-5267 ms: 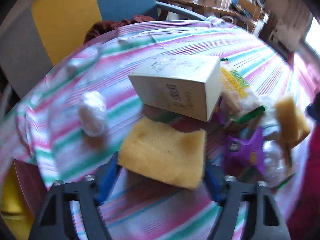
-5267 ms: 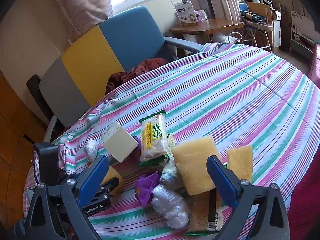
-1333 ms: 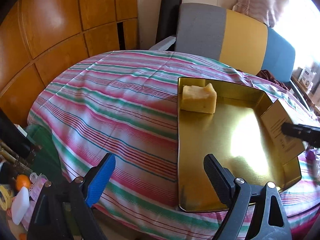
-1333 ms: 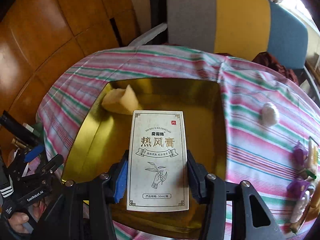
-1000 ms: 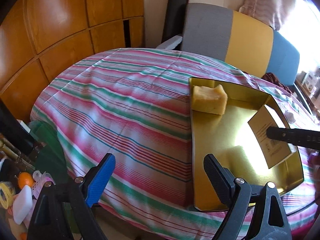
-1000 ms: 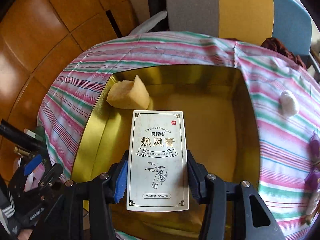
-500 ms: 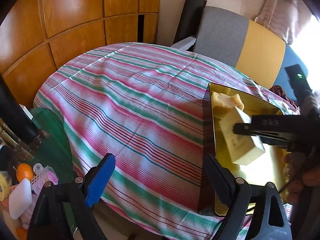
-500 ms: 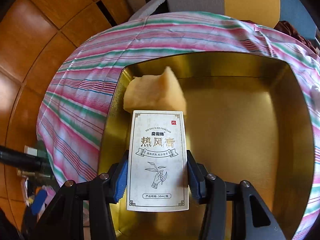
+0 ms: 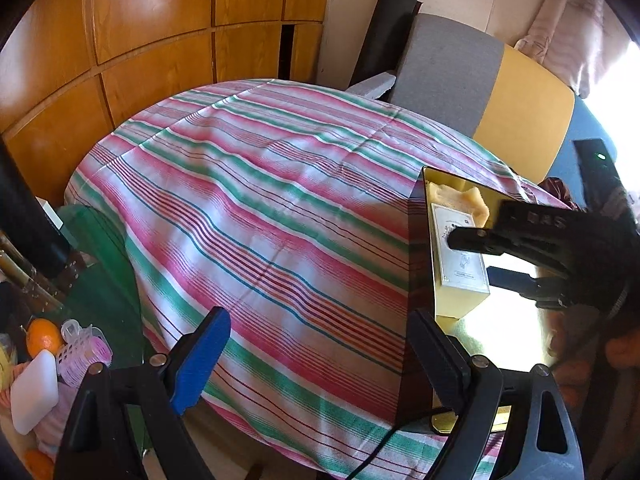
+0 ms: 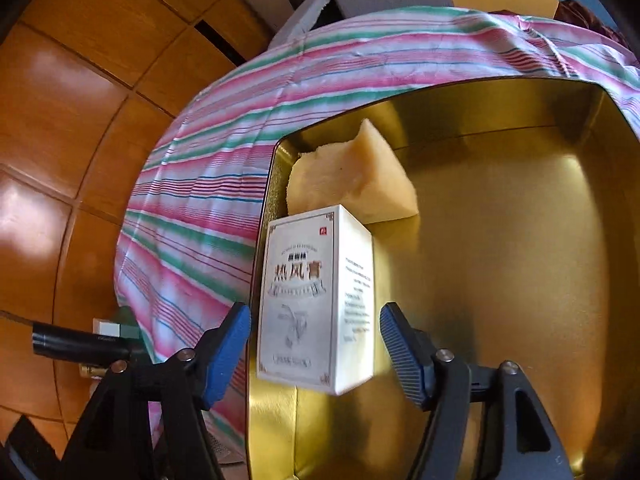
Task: Organize objects
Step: 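Carry the white carton into the gold tray and release it with the right gripper, then move the left gripper to the plastic-wrapped bundle and grasp it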
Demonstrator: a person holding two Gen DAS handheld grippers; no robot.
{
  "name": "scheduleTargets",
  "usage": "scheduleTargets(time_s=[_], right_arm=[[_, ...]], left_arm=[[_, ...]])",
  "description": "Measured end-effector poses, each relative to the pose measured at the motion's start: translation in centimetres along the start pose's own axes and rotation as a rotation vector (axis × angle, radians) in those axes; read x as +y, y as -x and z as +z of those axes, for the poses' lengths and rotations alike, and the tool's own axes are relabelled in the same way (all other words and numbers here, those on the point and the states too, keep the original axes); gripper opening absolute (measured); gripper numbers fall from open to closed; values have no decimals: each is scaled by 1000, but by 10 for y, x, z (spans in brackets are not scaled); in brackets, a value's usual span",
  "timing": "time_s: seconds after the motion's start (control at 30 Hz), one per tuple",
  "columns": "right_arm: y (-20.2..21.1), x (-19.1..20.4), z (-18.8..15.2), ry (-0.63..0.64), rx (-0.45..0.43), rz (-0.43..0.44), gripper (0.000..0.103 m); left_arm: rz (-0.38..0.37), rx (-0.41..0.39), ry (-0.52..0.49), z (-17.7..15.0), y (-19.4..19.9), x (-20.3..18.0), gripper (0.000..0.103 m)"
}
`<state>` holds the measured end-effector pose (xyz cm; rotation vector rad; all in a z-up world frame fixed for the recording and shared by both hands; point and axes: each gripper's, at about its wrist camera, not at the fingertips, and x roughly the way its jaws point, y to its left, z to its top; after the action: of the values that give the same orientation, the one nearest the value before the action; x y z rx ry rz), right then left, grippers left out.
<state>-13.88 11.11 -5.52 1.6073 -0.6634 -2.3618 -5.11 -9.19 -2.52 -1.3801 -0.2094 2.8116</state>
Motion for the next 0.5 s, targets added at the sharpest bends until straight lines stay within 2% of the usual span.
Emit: scheduleTargets(time_s=[0.17, 0.5], right_arm=[[35, -20, -17, 55, -55, -41, 68], [115, -65, -52, 222, -220, -222, 71]], left_arm=[[6, -18, -20, -1, 3, -5, 91], [-21, -42, -112, -7, 14, -42, 91]])
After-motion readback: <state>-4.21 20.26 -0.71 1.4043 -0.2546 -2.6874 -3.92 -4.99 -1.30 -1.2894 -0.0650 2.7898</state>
